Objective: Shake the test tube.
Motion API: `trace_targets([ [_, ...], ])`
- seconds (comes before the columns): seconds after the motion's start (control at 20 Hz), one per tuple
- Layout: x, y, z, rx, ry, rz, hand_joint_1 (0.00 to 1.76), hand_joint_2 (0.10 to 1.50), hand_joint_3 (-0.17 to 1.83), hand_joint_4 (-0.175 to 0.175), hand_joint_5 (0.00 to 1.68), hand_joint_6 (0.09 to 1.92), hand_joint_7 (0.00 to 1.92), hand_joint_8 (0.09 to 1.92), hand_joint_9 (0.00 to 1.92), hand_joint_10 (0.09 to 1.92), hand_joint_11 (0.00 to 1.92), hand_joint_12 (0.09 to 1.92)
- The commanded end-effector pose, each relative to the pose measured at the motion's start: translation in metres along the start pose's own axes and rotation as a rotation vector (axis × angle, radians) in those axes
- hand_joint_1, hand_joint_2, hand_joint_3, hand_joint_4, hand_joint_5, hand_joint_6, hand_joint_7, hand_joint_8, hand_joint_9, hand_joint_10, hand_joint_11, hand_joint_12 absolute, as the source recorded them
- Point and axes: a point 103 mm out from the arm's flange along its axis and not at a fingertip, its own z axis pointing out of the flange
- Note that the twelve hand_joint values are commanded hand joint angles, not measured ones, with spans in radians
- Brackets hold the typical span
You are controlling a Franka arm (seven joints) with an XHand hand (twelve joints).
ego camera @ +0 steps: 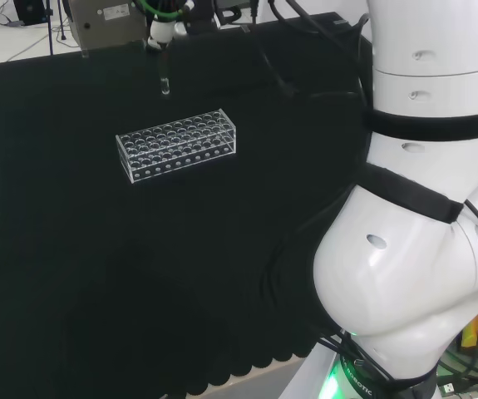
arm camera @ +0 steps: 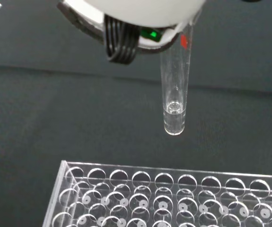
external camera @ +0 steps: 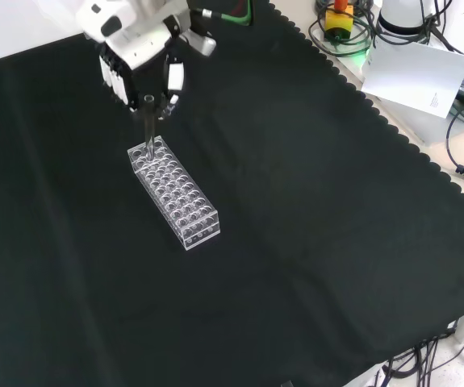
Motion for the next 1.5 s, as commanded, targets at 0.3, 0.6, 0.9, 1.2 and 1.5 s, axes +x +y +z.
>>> trace_targets([
  [0.3, 0.002, -0.02, -0.021, -0.003, -0.002, -0.014, 1.44, 0.66, 0.56, -0.175, 1.32, 0.31, 1.41, 0.67, 1.55, 0.09, 1.18, 0.95],
  [0.6, 0.014, -0.029, -0.025, -0.014, 0.049, -0.024, 1.44, 0.65, 0.56, -0.175, 1.32, 0.31, 1.41, 0.67, 1.55, 0.09, 1.18, 0.95],
  [0.9, 0.058, -0.029, -0.03, -0.032, 0.086, -0.098, 1.44, 0.65, 0.57, -0.175, 1.33, 0.31, 1.42, 0.67, 1.55, 0.09, 1.17, 0.96],
  [1.2, 0.088, -0.028, -0.036, -0.042, 0.094, -0.144, 1.44, 0.65, 0.57, -0.175, 1.33, 0.3, 1.42, 0.67, 1.56, 0.09, 1.17, 0.96],
  [1.5, 0.051, -0.027, -0.031, -0.024, 0.051, -0.042, 1.44, 0.64, 0.57, -0.175, 1.33, 0.3, 1.42, 0.67, 1.56, 0.09, 1.17, 0.96],
])
